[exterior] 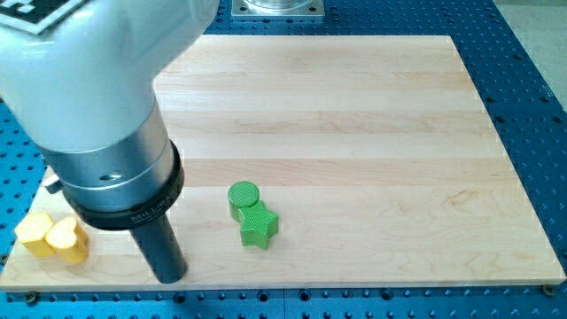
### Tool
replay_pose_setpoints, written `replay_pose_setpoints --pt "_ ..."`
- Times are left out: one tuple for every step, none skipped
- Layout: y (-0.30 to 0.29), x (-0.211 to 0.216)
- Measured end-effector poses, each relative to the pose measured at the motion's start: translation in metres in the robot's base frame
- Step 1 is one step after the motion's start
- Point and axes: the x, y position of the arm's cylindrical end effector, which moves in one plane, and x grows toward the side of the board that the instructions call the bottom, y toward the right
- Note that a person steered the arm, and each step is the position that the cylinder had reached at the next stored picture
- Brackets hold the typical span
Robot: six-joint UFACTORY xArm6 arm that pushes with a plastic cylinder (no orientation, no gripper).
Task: Push the blue triangle to the top a bit
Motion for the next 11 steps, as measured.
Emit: replay_pose_setpoints --pt "-0.028 -0.041" --pt "-0.045 -0.075" --pt "-0.059 -0.098" --pt "-0.062 -0.119" --pt "-0.066 -0.133" --pt "-0.079 -0.154" --pt "-0.079 -0.2" --pt "-0.079 -0.249" --pt "-0.076 -0.211" --pt "-0.122 -0.195" --pt "-0.128 -0.235"
